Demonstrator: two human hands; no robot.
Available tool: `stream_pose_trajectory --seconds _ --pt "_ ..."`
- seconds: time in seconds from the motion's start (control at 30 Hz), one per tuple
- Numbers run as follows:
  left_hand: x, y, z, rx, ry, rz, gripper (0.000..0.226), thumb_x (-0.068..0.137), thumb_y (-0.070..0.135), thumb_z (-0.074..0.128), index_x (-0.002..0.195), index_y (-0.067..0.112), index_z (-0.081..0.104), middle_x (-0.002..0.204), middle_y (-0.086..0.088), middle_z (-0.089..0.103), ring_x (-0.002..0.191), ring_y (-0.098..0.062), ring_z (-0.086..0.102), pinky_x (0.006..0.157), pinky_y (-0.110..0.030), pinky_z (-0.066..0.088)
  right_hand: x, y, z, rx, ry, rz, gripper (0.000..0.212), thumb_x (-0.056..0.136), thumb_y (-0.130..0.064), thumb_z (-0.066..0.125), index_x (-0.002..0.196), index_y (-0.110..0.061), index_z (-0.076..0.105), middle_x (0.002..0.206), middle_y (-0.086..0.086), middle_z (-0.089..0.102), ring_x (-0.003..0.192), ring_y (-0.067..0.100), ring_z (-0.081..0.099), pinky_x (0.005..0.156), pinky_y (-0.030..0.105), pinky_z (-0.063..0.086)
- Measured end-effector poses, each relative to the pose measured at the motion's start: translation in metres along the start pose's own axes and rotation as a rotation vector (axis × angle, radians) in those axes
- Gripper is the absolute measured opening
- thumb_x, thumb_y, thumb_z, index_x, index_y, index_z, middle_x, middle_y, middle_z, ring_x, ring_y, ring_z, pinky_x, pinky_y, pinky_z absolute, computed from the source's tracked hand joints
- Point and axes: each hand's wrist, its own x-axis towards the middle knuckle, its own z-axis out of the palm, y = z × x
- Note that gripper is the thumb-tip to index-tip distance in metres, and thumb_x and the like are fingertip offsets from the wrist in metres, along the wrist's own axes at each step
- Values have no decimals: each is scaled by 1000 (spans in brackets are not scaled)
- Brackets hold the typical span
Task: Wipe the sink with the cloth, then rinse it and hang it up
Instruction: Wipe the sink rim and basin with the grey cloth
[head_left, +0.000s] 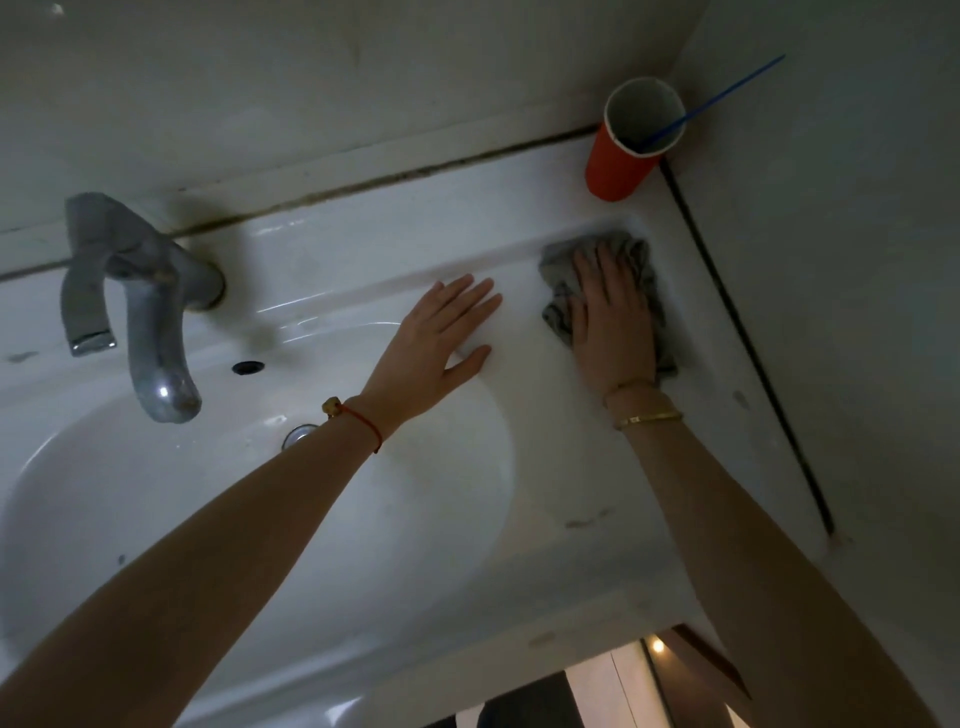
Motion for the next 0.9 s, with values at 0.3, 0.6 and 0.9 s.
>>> stream_pose_trajectory --seconds 0.3,0.6,0.9 --pt "-1 3 0 -15 -13 -16 53 102 33 50 150 13 42 158 -5 38 150 -23 27 125 -46 20 -111 2 -4 36 -109 -267 50 99 -35 39 148 -24 35 158 5 27 146 31 17 119 50 15" --pt "-1 2 0 7 6 10 52 103 33 50 149 13 43 158 -5 39 150 -23 28 125 -45 18 -64 -10 1 -34 -23 -102 54 97 -38 32 148 -23 33 157 10 27 145 37 20 119 52 17" --pt "-2 3 0 18 21 16 52 103 33 50 150 12 42 158 -6 38 150 -23 28 127 -39 12 -72 2 -3 18 -75 -98 53 98 -43 30 148 -24 35 157 8 29 145 36 20 117 55 19"
